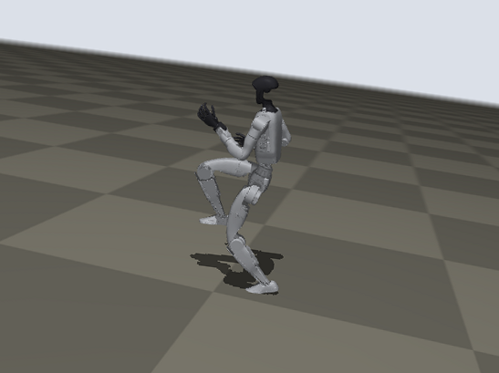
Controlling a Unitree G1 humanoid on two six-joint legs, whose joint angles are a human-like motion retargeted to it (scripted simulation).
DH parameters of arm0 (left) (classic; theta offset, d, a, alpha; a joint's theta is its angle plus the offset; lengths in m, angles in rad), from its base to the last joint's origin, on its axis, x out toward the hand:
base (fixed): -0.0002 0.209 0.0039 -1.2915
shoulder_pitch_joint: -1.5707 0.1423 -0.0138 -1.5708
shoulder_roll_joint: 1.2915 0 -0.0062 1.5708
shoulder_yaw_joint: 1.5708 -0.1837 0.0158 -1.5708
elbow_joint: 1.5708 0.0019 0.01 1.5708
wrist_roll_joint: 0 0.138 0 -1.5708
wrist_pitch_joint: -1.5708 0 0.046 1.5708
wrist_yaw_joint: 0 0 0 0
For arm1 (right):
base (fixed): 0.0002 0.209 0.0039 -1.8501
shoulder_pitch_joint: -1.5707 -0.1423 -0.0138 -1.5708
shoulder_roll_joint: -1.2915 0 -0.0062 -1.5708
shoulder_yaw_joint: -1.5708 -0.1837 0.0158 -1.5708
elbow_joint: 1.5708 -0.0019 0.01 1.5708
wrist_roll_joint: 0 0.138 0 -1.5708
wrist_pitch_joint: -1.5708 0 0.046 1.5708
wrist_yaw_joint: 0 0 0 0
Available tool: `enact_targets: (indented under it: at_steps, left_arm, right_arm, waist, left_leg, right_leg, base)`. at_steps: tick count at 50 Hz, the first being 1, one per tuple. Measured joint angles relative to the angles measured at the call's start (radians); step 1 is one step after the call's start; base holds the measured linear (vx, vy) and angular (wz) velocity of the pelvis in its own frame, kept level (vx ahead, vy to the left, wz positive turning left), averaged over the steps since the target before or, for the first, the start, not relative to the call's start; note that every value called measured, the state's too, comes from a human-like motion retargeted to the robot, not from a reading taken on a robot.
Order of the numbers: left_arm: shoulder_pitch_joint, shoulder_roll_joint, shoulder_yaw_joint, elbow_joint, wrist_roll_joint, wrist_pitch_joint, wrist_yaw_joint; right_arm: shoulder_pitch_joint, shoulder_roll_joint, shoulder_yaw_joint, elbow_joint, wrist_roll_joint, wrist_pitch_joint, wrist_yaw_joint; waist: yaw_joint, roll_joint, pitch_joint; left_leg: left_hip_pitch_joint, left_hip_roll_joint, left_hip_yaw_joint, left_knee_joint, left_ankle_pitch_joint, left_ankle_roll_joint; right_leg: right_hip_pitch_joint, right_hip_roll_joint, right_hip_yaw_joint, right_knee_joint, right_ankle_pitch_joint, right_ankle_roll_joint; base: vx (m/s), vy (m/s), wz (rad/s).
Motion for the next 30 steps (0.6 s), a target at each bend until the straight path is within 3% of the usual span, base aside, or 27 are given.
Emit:
enact_targets:
  at_steps: [3,6,8,10,12,14,16,17,20,22,23,26,28,30]
  left_arm:
    - [-0.269,-0.011,0.054,-0.124,0.108,-0.003,-0.014]
    - [-0.395,0.033,0.108,-0.180,0.156,0.008,-0.004]
    - [-0.410,0.055,0.058,-0.223,0.143,0.005,0.026]
    - [-0.435,0.090,0.010,-0.261,0.101,-0.003,0.046]
    - [-0.428,0.129,-0.002,-0.270,0.058,-0.009,0.041]
    - [-0.372,0.144,0.037,-0.265,0.002,-0.020,0.007]
    - [-0.291,0.150,0.097,-0.259,-0.070,-0.041,-0.053]
    - [-0.232,0.157,0.119,-0.266,-0.094,-0.045,-0.076]
    - [-0.030,0.173,0.184,-0.277,-0.081,-0.040,-0.085]
    - [0.155,0.162,0.223,-0.228,-0.021,-0.027,-0.041]
    - [0.253,0.153,0.222,-0.182,-0.015,-0.025,-0.019]
    - [0.581,0.166,0.171,-0.077,-0.067,-0.044,-0.034]
    - [0.813,0.278,0.180,-0.069,-0.075,-0.064,-0.043]
    - [1.020,0.405,0.221,-0.062,-0.094,-0.081,-0.066]
  right_arm:
    - [0.123,-0.264,-0.264,-0.270,0.000,0.022,0.325]
    - [0.281,-0.476,-0.511,-0.435,0.081,0.034,0.447]
    - [0.456,-0.522,-0.632,-0.541,0.173,0.036,0.491]
    - [0.582,-0.509,-0.698,-0.627,0.241,0.051,0.512]
    - [0.662,-0.458,-0.669,-0.713,0.288,0.102,0.543]
    - [0.644,-0.429,-0.578,-0.712,0.310,0.146,0.548]
    - [0.527,-0.434,-0.441,-0.628,0.276,0.167,0.528]
    - [0.483,-0.425,-0.369,-0.602,0.242,0.166,0.517]
    - [0.313,-0.365,-0.153,-0.446,0.097,0.128,0.453]
    - [0.065,-0.291,0.012,-0.153,-0.004,0.102,0.328]
    - [-0.101,-0.237,0.091,0.012,-0.038,0.089,0.249]
    - [-0.437,-0.077,0.165,0.082,-0.089,0.044,0.120]
    - [-0.638,0.019,0.202,-0.010,-0.126,0.042,0.113]
    - [-0.835,0.082,0.255,-0.095,-0.182,0.058,0.083]
  waist:
    - [-0.228,0.081,-0.146]
    - [-0.345,0.205,-0.355]
    - [-0.352,0.240,-0.479]
    - [-0.367,0.192,-0.526]
    - [-0.342,0.115,-0.524]
    - [-0.314,0.051,-0.481]
    - [-0.278,-0.002,-0.437]
    - [-0.253,-0.017,-0.423]
    - [-0.175,0.014,-0.346]
    - [-0.137,0.060,-0.237]
    - [-0.108,0.066,-0.191]
    - [0.041,0.061,-0.088]
    - [0.167,0.032,-0.101]
    - [0.278,-0.016,-0.160]
  left_leg:
    - [0.077,0.020,-0.092,-0.227,0.143,0.035]
    - [0.026,0.047,-0.158,-0.359,0.545,-0.049]
    - [-0.024,0.037,-0.184,-0.372,0.758,-0.107]
    - [-0.051,0.003,-0.137,-0.271,0.754,-0.072]
    - [-0.103,0.001,-0.030,-0.022,0.617,0.030]
    - [-0.121,0.011,0.037,0.243,0.490,0.100]
    - [-0.201,0.004,0.089,0.537,0.374,0.171]
    - [-0.270,0.006,0.102,0.693,0.313,0.195]
    - [-0.591,-0.032,0.022,1.155,0.123,0.175]
    - [-0.865,-0.105,-0.044,1.364,0.035,0.167]
    - [-1.028,-0.124,-0.043,1.425,0.023,0.190]
    - [-1.347,-0.119,0.003,1.404,0.034,0.245]
    - [-1.443,-0.045,0.062,1.267,0.087,0.261]
    - [-1.425,0.070,0.164,1.055,0.176,0.275]
  right_leg:
    - [-0.050,-0.050,-0.072,-0.226,0.173,0.110]
    - [0.047,-0.003,-0.069,-0.573,0.390,0.145]
    - [0.210,0.048,0.001,-0.863,0.494,0.150]
    - [0.453,-0.012,0.069,-1.121,0.564,0.194]
    - [0.745,-0.068,0.161,-1.446,0.701,0.196]
    - [1.048,-0.136,0.229,-1.731,0.821,0.200]
    - [1.249,-0.229,0.259,-1.876,0.852,0.198]
    - [1.322,-0.253,0.266,-1.913,0.812,0.183]
    - [1.415,-0.205,0.273,-1.822,0.320,0.039]
    - [1.310,-0.143,0.264,-1.495,0.087,-0.059]
    - [1.206,-0.128,0.263,-1.285,0.018,-0.070]
    - [1.166,-0.137,0.264,-1.085,-0.086,-0.031]
    - [1.216,-0.145,0.308,-1.137,-0.095,-0.034]
    - [1.264,-0.171,0.343,-1.250,0.001,-0.019]
  base:
    - [1.11,0.03,0.38]
    - [1.15,-0.06,-0.40]
    - [1.18,-0.06,-0.41]
    - [1.21,-0.03,0.38]
    - [1.17,-0.10,0.26]
    - [1.20,-0.14,0.00]
    - [1.09,-0.06,-0.50]
    - [0.99,-0.02,-0.93]
    - [0.83,0.04,-0.76]
    - [0.56,0.10,-0.55]
    - [0.53,0.10,-0.73]
    - [0.68,0.08,-0.93]
    - [0.83,0.02,-0.92]
    - [0.87,0.02,-0.36]
